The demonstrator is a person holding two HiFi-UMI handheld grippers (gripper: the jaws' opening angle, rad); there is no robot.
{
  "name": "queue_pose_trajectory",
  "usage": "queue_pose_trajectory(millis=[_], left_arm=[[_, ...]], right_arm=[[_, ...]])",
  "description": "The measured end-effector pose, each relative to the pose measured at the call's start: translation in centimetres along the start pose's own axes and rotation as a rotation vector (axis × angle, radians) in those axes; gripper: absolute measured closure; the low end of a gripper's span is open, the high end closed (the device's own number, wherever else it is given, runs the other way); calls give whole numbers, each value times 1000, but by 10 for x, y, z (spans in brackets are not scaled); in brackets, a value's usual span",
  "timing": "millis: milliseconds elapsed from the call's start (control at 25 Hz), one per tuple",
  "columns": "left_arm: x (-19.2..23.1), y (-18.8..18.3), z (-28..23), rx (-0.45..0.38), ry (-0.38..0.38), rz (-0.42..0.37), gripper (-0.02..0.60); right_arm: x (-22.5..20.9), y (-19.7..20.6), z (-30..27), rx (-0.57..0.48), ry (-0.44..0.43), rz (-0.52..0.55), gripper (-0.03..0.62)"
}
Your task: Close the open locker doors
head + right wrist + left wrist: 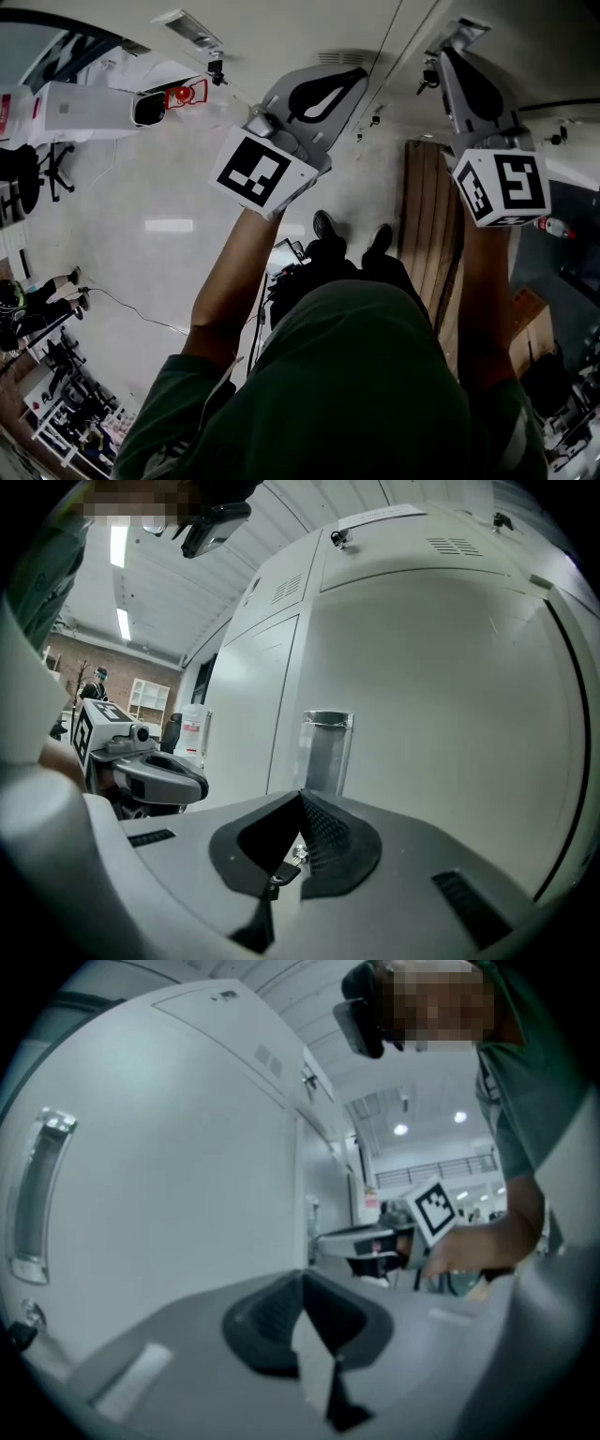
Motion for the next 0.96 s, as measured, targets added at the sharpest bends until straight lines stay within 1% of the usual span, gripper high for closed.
queue_pose_trajectory(millis=[360,480,600,800,960], left_arm=[[-21,6,4,17,-10,-20,578],[-35,0,4,21,-7,-29,578],[-47,3,3,26,-7,-39,578],[-79,-3,3,40,-4,-52,578],[-95,-5,2,50,-10,-54,578]], right_arm=[[9,11,23,-20,-33,-19,588],[9,11,40,-25,-38,-23,588],[10,18,52,-33,-43,-31,588],[9,25,88,-26,-56,-26,588],[9,31,108,-13,-77,-30,588]])
Point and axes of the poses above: the fingertips, and each gripper's own axes: z backward along the fingers, x to its left, y out of its underside, the point moved 4 cm from there along z, backward along the fingers, and after that the axes turned 7 degrees about x, right-handed, at the moved point
